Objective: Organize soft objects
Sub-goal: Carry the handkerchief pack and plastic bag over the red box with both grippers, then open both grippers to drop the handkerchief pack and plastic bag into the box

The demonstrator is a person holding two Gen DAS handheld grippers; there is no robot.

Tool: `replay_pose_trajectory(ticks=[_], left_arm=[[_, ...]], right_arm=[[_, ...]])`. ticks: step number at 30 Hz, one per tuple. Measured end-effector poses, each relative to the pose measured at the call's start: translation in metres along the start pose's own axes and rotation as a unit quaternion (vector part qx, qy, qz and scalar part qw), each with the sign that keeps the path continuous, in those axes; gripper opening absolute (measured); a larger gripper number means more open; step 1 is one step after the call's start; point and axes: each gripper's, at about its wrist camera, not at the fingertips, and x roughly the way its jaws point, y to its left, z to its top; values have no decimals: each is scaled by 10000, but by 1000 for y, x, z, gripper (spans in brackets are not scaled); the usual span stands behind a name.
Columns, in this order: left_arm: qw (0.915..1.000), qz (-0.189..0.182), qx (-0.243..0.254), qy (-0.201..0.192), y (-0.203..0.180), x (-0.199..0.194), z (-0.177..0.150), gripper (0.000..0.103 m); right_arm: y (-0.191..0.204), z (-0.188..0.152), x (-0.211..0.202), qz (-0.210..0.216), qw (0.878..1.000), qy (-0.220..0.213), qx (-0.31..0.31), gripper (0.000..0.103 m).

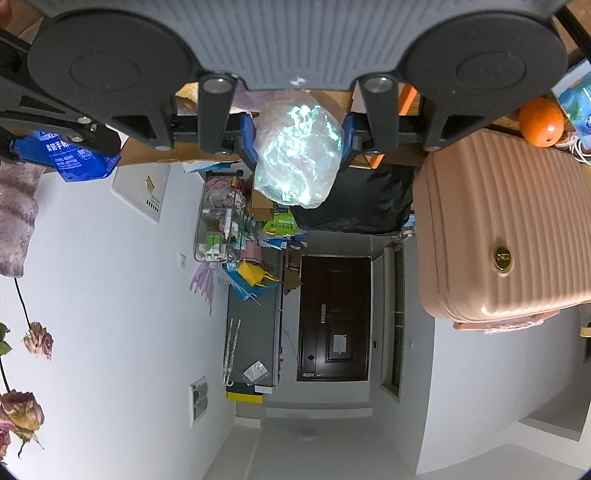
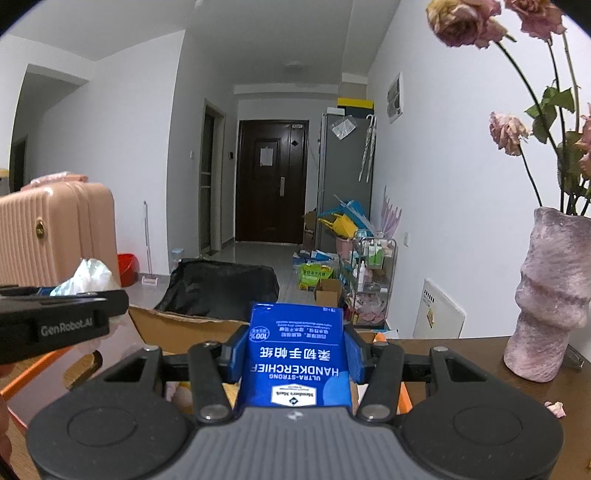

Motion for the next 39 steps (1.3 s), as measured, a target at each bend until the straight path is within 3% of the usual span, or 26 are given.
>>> replay_pose_trajectory(ticks=[9, 11, 13, 15, 17, 19, 21, 39], left_arm=[[9999, 16, 81, 142, 0, 12, -5, 46], [9998, 21, 101, 146, 1, 12, -6, 55], [9999, 25, 71, 144, 2, 11, -6, 69], [9999, 97, 37, 107, 3, 11, -7, 80], [9998, 148, -19, 96, 6, 10, -7, 87], [9998, 154, -90, 105, 8, 11, -6, 102], [9996, 219, -154, 60, 9, 9, -6, 103], [9994, 264, -198, 57, 8, 4, -5, 103]], right_arm=[[-5, -3, 14, 81, 9994, 327, 19, 52], [-5, -4, 16, 84, 9992, 390, 14, 54], [-6, -5, 16, 71, 9992, 393, 4, 60], [-7, -5, 15, 65, 9993, 366, -2, 69], [-7, -5, 13, 56, 9994, 348, 10, 88], [-6, -6, 12, 22, 9994, 336, 11, 96], [-6, -7, 12, -4, 9994, 343, 26, 103], [-9, -9, 4, -68, 9992, 402, -7, 103]])
